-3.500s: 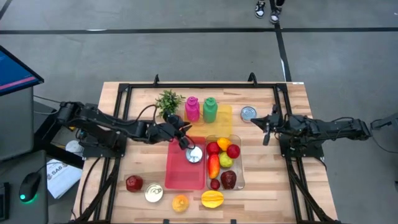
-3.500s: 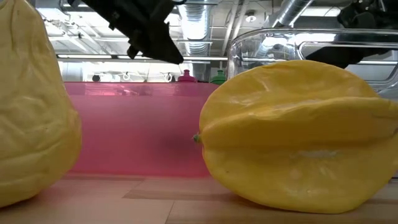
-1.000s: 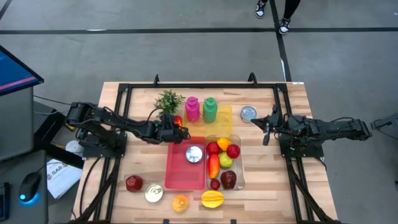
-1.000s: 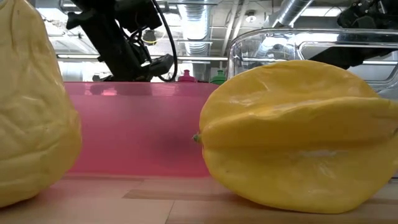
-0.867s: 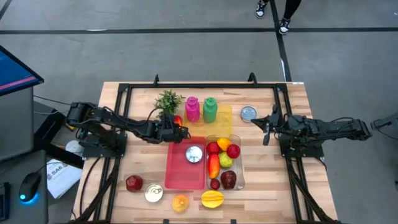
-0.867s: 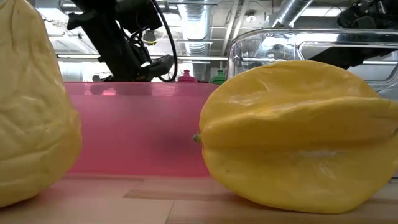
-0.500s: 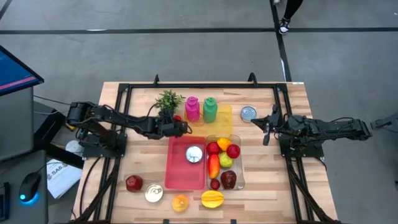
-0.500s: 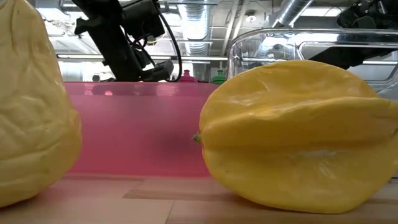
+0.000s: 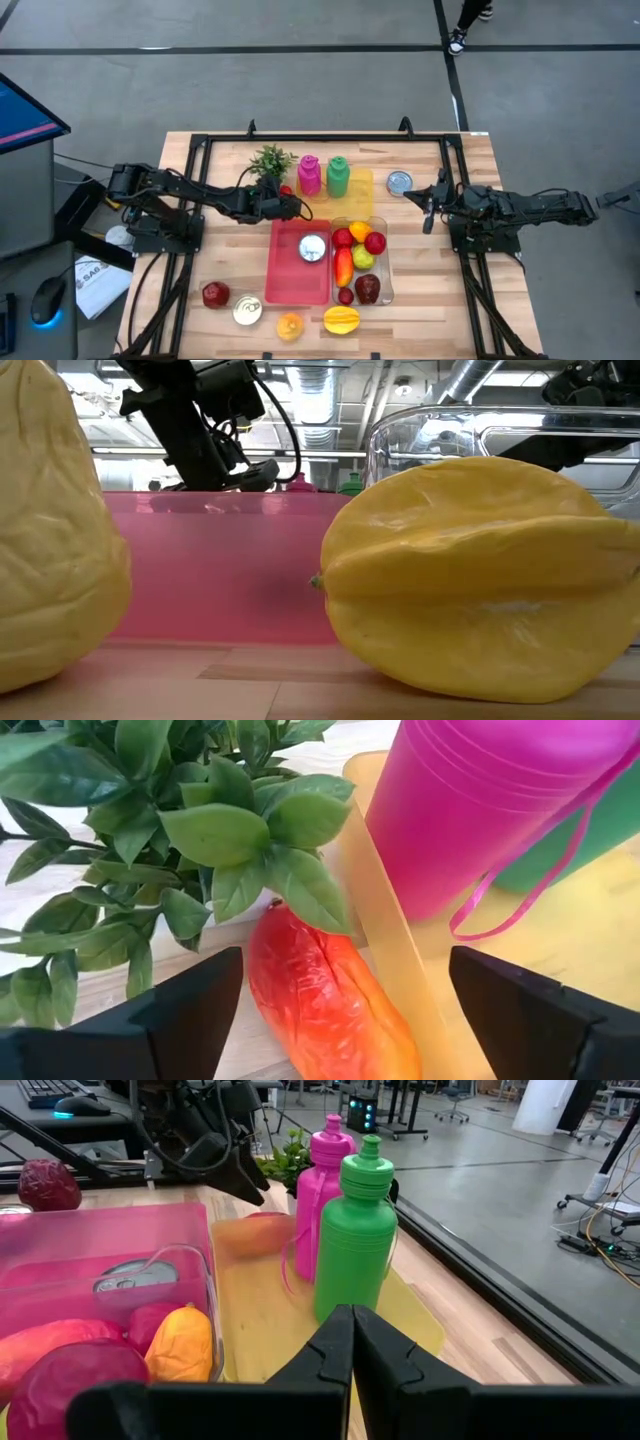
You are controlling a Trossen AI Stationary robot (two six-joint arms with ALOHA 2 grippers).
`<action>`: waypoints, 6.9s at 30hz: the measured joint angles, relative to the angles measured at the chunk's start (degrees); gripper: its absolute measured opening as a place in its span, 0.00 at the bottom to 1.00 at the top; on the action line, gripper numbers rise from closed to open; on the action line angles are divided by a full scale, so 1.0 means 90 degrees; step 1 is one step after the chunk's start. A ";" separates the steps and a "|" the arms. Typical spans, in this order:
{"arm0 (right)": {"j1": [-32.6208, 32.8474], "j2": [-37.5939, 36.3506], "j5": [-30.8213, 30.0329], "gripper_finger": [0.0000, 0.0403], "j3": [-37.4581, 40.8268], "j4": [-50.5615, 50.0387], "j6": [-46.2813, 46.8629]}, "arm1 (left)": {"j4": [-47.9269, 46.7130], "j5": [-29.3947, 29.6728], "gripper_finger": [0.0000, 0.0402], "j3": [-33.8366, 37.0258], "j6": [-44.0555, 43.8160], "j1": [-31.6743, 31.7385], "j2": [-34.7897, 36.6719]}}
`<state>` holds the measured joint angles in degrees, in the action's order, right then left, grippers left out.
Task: Pick & Place Food Item
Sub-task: Put the mango into the transparent bin, then put the dark red apple into the transparent bin
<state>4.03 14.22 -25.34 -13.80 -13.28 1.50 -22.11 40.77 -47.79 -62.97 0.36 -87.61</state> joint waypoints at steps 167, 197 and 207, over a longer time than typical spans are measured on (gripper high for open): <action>0.0000 0.0000 -0.0015 0.01 0.0002 0.0053 0.0049 | 0.5911 -0.0912 0.66 -0.1501 0.5266 -0.1557 -0.2317; -0.0002 0.0000 -0.0017 0.01 0.0002 0.0053 0.0017 | 0.5892 -0.1807 0.74 -0.1501 0.4824 -0.1418 -0.2307; -0.0002 0.0000 -0.0016 0.01 0.0002 0.0052 0.0000 | 0.5855 -0.1862 0.85 -0.1505 0.5171 -0.1420 -0.2185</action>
<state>4.01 14.22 -25.49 -13.78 -12.81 1.50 30.59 24.02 -61.33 -16.43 -12.42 -107.28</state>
